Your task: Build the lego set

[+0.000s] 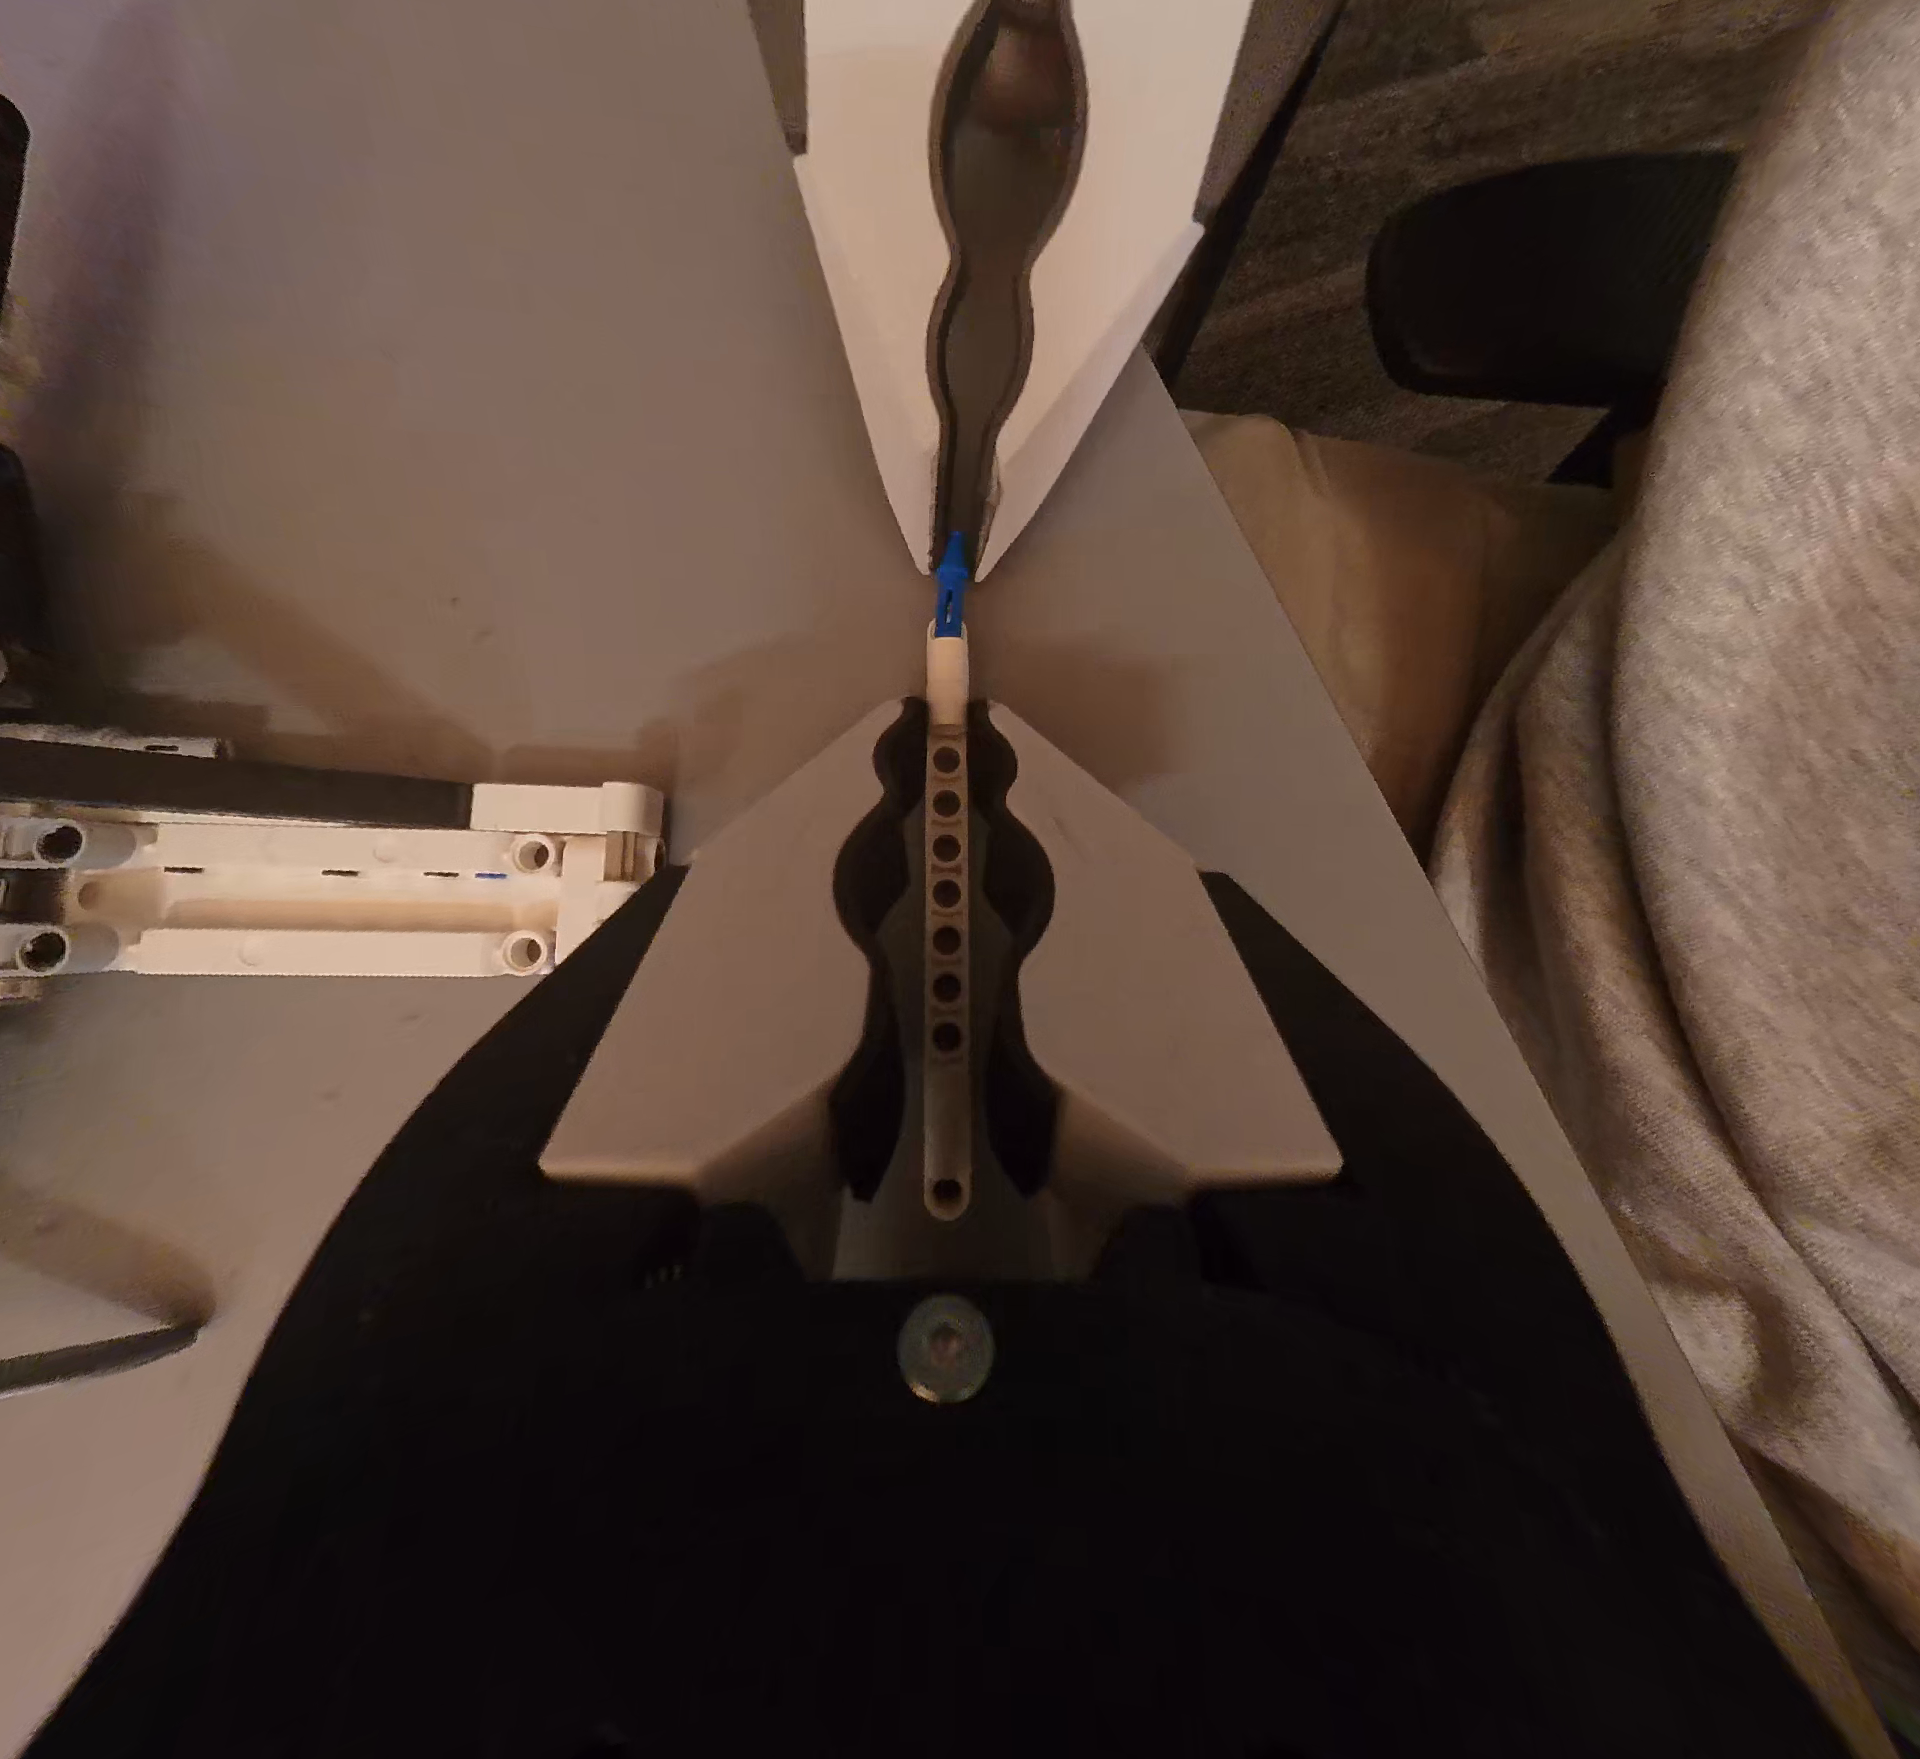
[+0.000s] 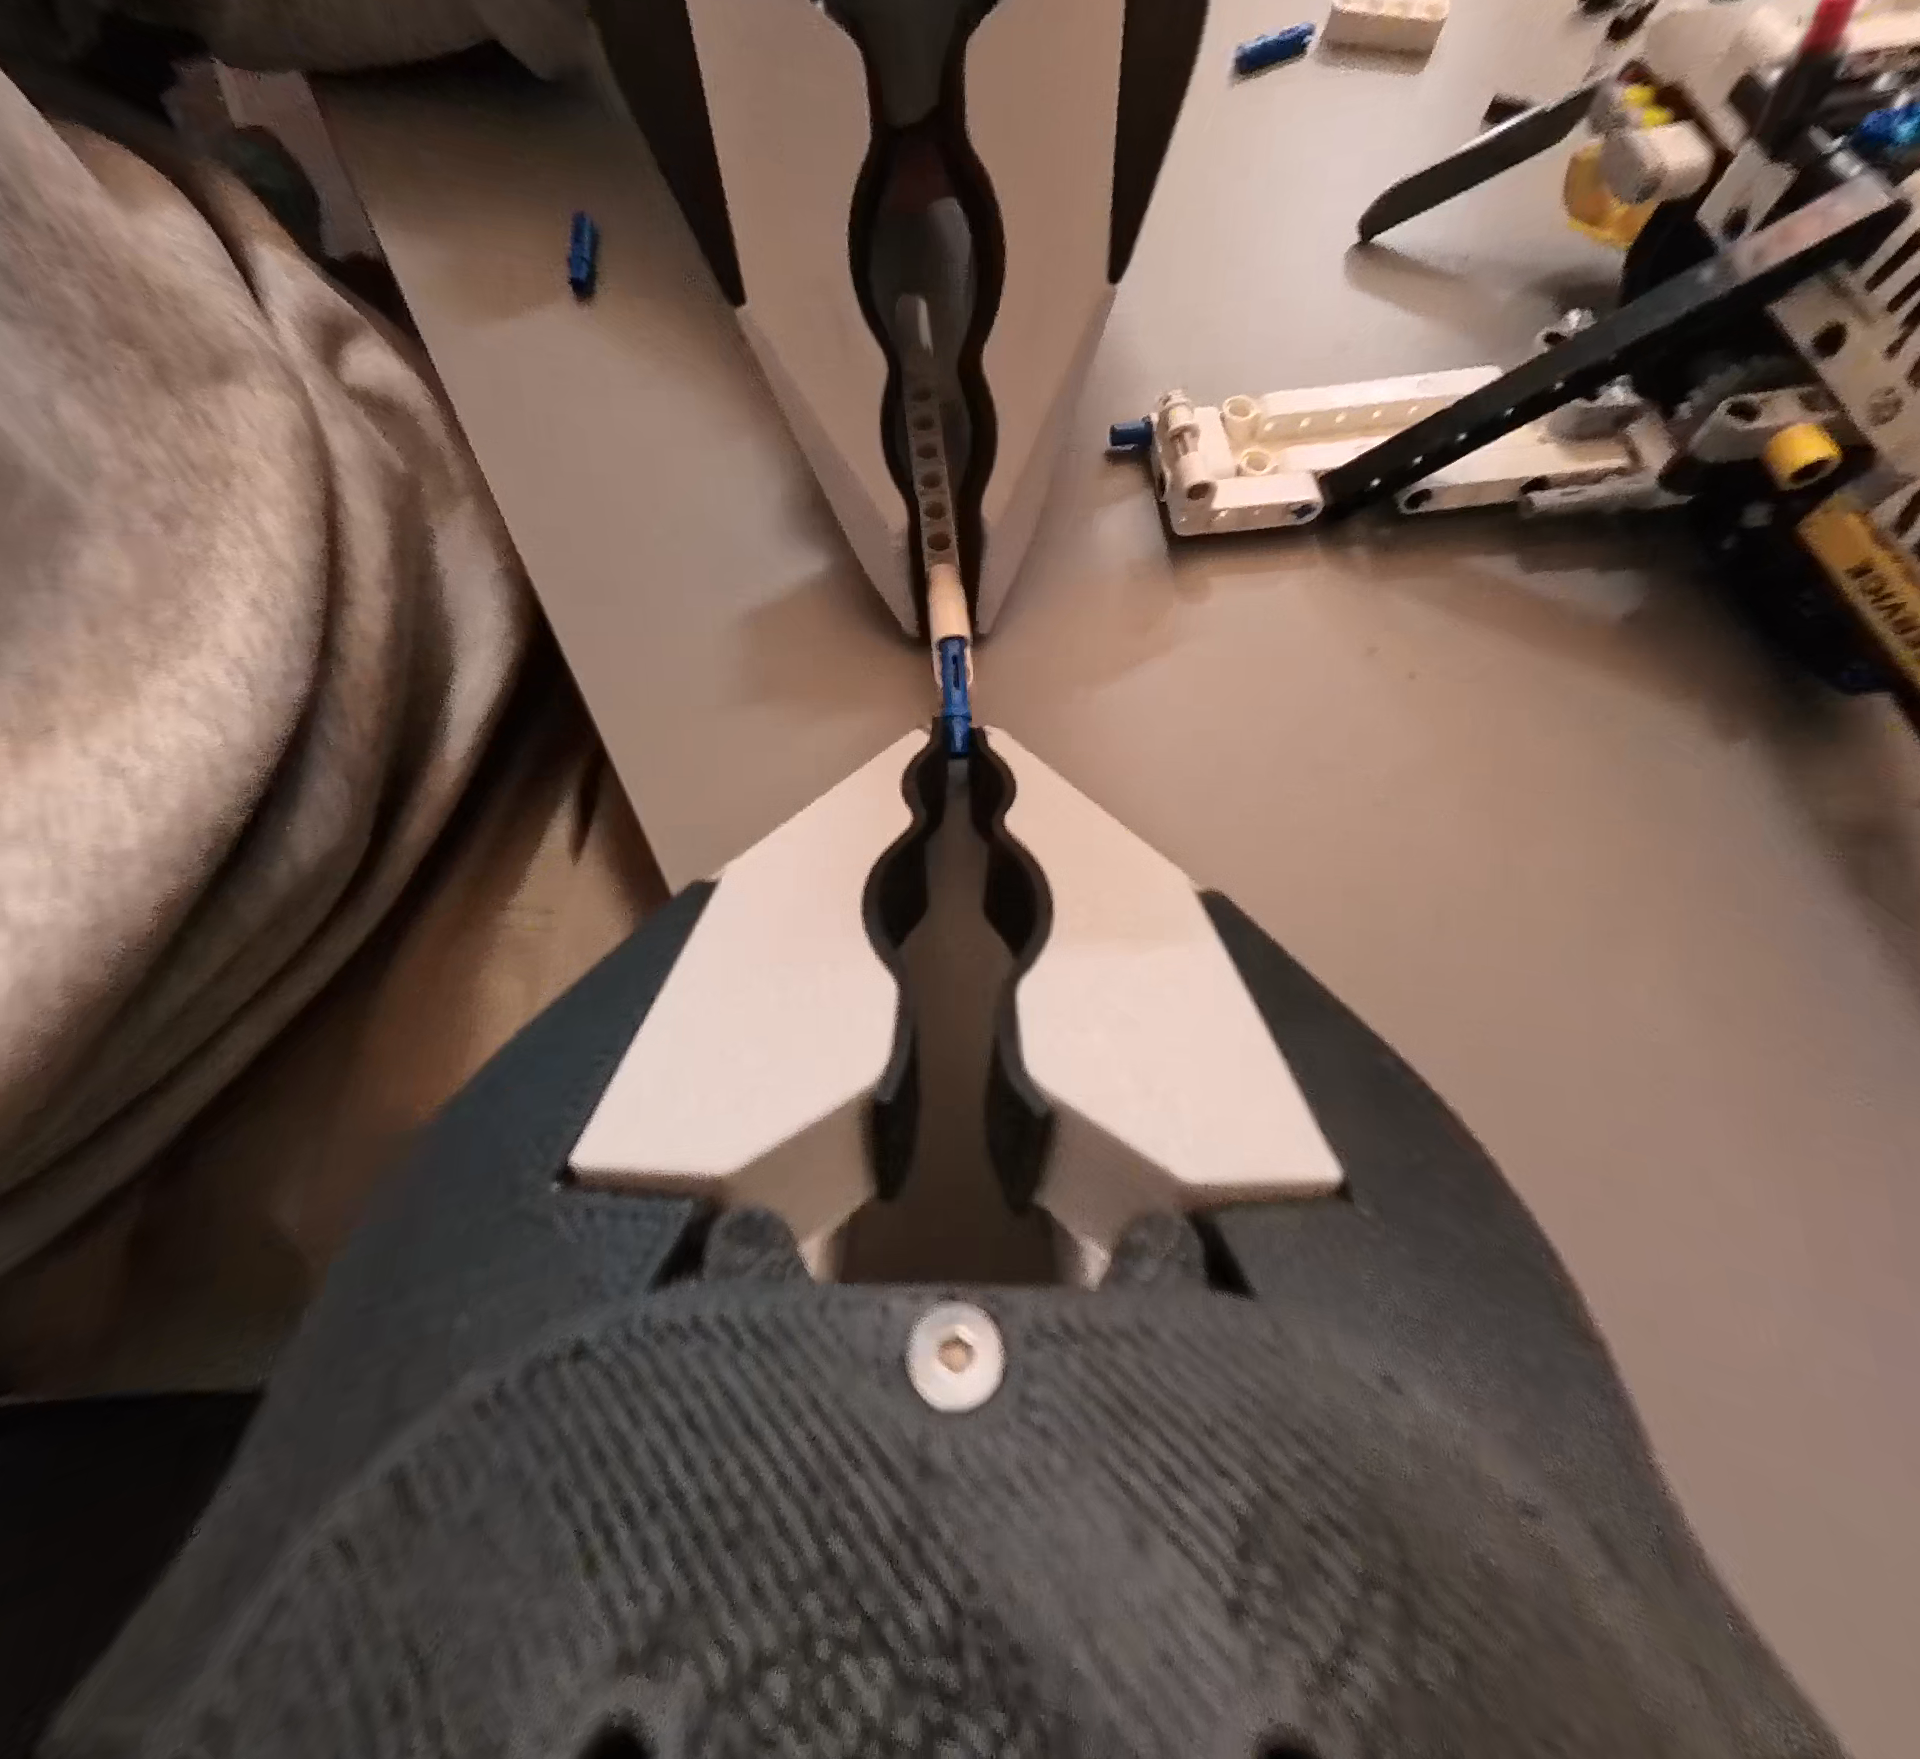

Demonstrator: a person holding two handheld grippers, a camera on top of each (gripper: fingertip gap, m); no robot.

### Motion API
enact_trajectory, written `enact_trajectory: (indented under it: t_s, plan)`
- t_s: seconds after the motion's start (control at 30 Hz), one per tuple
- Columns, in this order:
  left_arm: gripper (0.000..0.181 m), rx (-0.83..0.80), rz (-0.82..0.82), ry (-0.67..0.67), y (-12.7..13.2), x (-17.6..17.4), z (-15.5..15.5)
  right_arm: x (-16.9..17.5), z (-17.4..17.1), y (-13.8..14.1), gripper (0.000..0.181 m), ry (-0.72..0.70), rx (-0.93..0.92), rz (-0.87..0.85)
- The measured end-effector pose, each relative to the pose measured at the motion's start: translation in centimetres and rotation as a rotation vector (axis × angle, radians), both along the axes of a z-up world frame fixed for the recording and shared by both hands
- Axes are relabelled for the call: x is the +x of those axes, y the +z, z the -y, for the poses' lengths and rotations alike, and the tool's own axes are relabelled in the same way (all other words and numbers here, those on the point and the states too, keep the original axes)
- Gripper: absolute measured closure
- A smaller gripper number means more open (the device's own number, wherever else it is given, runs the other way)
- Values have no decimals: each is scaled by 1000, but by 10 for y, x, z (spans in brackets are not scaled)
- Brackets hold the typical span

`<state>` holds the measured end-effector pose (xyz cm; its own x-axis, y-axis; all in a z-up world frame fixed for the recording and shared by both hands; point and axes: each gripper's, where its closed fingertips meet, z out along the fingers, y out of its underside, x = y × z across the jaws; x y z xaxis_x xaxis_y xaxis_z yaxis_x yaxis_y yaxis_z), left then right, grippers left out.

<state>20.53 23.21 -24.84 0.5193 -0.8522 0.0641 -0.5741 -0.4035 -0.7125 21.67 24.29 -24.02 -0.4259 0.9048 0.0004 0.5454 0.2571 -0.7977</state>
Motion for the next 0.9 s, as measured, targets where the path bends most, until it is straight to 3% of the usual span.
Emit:
enact_trajectory:
  t_s: [0.33, 0.77, 0.9]
  plan:
    - [174, -14, 7, 4, 0, 1, 0, 1, 2, 9, 179, -14, 322, -254]
    - [174, -19, 11, 1, 0, 1, 0, 2, -1, 4, 179, 3, -7, -28]
    - [174, -22, 14, 0, 0, 1, 0, 1, 1, 10, 178, 13, -223, 47]
